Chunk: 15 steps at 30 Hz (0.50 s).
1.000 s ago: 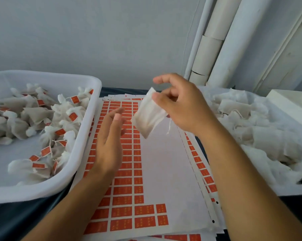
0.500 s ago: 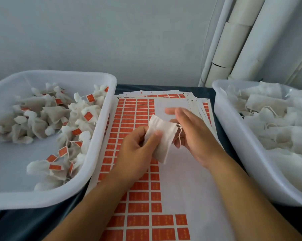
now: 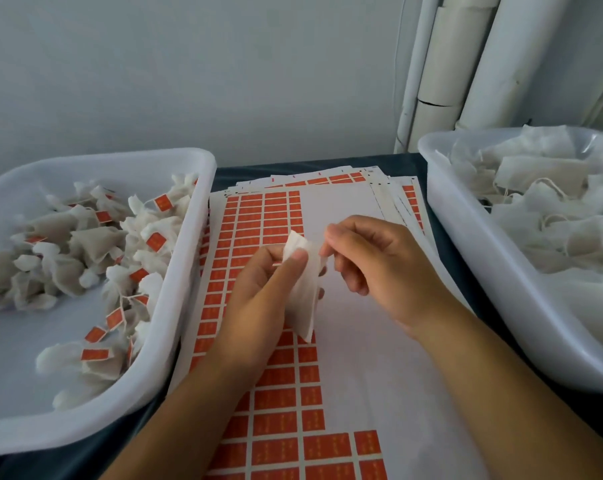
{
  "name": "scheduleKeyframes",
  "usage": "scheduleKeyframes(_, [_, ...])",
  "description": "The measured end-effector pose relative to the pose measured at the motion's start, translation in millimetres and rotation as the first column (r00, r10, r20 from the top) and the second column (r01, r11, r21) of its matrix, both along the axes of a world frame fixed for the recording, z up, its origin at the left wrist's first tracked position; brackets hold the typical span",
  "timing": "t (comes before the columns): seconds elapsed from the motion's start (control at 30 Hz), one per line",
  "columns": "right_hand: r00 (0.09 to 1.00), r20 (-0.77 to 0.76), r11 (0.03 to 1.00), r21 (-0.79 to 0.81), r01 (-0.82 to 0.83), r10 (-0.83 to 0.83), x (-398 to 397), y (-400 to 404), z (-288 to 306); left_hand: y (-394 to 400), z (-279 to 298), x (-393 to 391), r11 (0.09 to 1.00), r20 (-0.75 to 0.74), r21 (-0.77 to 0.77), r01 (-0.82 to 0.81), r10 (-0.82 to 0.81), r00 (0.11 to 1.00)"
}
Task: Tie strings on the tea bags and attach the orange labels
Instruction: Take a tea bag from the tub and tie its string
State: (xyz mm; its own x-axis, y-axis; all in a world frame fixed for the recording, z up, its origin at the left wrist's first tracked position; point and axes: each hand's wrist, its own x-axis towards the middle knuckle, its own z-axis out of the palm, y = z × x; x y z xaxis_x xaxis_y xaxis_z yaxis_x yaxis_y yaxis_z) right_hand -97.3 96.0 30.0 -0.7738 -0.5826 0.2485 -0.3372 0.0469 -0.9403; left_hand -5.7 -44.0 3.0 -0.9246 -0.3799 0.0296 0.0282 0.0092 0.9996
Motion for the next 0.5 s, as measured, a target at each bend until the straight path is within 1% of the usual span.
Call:
scheduleKeyframes(0.07, [0.999,0.039,1.000,-0.013,0.019,-0.018,1,0,2,3,2,2,0.994,-0.038,-0.094,0.063,-0.067,0.997])
scheduleKeyframes(0.13, [0.994,0.099,0.999,-0.013,0.036,-0.034,0,2,5,6,2,3,0.970,-0.017,-0.225,0.094,-0.100,0.995])
scheduleKeyframes(0.17, [0.987,0.156,0.999,-0.038,0.034,-0.027,-1,4,7,7,0,3,0.950,0.002,-0.296,0.094,-0.098,0.995])
scheduleKeyframes(0.27, [0.922,0.378,0.973,-0.229,0.005,0.084,-4,9,13,11,-7,2,0.869,0.029,-0.492,0.053,-0.044,0.999])
scheduleKeyframes(0.37, [0.830,0.524,0.908,-0.415,0.053,0.191,-4,11,14,11,-13,1,0.769,0.030,-0.639,0.013,0.009,1.000])
scheduleKeyframes(0.43, [0.770,0.574,0.835,-0.541,0.101,0.278,-7,13,16,8,-15,0,0.693,0.022,-0.721,-0.016,0.046,0.999])
scheduleKeyframes(0.5, [0.737,0.580,0.770,-0.624,0.130,0.346,-9,15,19,6,-15,-1,0.638,-0.009,-0.769,-0.050,0.068,0.998])
